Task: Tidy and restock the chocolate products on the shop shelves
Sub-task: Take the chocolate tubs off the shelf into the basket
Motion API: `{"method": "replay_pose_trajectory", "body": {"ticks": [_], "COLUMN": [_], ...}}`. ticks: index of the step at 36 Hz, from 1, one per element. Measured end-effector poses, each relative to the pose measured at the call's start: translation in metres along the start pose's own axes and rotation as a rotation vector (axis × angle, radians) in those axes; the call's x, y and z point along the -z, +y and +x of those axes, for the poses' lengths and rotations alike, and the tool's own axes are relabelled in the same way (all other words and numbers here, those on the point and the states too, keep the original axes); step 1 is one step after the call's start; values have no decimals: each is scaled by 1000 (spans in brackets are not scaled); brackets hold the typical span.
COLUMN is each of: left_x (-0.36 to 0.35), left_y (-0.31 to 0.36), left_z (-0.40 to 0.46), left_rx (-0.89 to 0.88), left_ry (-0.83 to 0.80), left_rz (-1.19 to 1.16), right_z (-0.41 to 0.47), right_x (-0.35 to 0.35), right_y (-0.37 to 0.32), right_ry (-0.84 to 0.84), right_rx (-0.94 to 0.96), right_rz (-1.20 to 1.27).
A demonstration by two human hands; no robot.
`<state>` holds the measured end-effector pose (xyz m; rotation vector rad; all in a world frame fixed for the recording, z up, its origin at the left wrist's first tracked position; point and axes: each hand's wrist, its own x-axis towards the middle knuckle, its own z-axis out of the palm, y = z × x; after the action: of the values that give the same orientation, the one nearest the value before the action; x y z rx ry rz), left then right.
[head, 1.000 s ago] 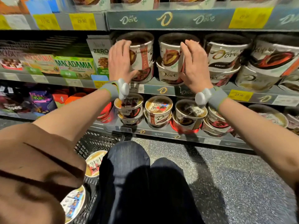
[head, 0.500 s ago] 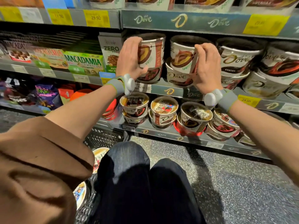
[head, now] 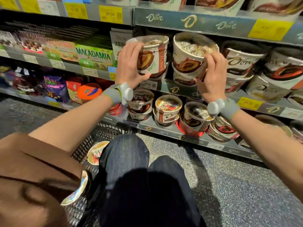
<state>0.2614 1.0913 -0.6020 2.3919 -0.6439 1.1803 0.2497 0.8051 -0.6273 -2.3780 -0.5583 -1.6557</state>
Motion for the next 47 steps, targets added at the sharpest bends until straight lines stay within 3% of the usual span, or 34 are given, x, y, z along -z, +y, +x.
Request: {"method": "replay_pose_trajectory", "body": {"ticks": [5, 11, 17, 24, 29, 37, 47], "left_x": [21, 64, 93, 148, 173, 175, 148], "left_y": [-1, -25, -36, -43, -55, -63, -79], "left_z": [-19, -71, -127, -239, -304, -356, -394], "left_rx": [62, 136, 276, 500, 688, 781, 850], "left_ry": [53, 64, -70, -203, -346, -531, -687], "left_rz": [24, 152, 173, 318, 431, 533, 554], "right_z": [-7, -16, -31, -67, -82, -84, -111], "right_x": [7, -6, -29, -72, -104, -151, -207], "right_y": [-13, -57, -86, -169, -216, -273, -335], "right_ry": [24, -81, -90, -455, -587, -908, -955], "right_rx": [3, 16, 135, 227, 461, 839, 1221], "right_rz": [73, 231, 363, 644, 707, 684, 695]}}
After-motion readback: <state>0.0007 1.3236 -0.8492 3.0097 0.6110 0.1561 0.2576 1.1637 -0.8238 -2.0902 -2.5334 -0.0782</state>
